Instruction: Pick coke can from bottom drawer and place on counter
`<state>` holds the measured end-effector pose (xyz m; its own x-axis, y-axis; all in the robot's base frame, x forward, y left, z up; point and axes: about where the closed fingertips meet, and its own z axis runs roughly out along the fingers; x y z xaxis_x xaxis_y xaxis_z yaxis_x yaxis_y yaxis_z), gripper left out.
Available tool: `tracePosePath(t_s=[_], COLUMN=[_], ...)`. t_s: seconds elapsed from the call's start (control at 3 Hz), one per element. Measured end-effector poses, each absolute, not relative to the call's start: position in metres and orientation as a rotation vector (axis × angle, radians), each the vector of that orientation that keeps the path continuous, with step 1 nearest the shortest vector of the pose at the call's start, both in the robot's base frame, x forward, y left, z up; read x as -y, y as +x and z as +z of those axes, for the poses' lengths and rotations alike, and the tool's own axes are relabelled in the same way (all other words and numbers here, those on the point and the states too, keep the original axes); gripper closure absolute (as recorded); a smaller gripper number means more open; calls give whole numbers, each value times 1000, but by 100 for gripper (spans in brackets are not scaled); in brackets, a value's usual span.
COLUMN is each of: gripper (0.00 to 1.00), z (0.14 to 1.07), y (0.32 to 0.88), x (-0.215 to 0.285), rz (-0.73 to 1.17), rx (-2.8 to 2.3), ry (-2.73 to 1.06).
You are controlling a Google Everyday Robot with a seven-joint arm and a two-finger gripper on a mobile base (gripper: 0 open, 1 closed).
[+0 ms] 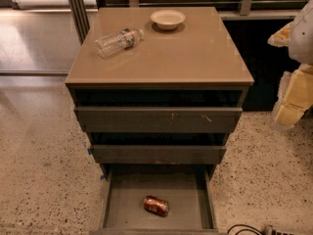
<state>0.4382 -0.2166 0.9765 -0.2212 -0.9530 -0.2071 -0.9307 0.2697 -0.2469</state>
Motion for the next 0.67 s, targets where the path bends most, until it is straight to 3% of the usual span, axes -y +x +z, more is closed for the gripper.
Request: tracePosePath(t_s=[0.67], gripper=[0], z=[936], y=[436], x=[204], rz=[15], rx=[-2260], ry=[-1661])
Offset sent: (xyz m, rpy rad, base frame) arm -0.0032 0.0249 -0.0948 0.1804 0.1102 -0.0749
